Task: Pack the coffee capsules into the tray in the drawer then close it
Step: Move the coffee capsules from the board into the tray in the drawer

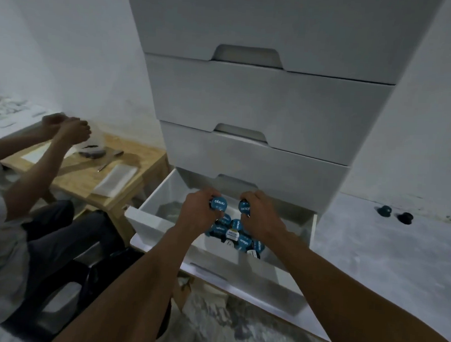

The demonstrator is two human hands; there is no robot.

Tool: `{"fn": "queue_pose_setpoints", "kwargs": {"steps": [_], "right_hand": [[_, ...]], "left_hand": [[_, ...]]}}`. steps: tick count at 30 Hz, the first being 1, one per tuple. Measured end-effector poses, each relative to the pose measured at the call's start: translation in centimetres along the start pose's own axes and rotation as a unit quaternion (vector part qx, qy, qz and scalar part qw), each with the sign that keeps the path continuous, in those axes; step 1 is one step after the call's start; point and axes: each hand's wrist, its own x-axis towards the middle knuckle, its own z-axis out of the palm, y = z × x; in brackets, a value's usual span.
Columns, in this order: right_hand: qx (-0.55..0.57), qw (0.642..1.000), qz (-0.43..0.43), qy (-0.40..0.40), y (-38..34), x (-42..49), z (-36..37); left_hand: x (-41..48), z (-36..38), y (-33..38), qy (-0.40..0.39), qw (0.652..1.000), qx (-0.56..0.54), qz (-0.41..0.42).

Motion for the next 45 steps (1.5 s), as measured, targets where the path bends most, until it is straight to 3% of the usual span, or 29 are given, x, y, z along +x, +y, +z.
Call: {"fn": "queue_pose_setpoints", "kwargs": {"steps": [12, 24, 45], "right_hand": [[-0.022, 0.990, 0.135, -0.022, 2.8, 3.3, 3.5], [-0.017, 0.970, 0.239, 0.045, 0.9, 4.1, 7.1], [-0.037, 0.978, 0.201, 0.030, 3.3, 5.7, 7.9]], "left_hand": [[7.5, 3.3, -3.3, -0.148, 0.986, 0.063, 0.055], [11.1, 5.4, -6.2, -0.196, 0.963, 0.055, 0.178], [13.8, 6.7, -7.8, -0.205, 0.927, 0.126, 0.289]]}}
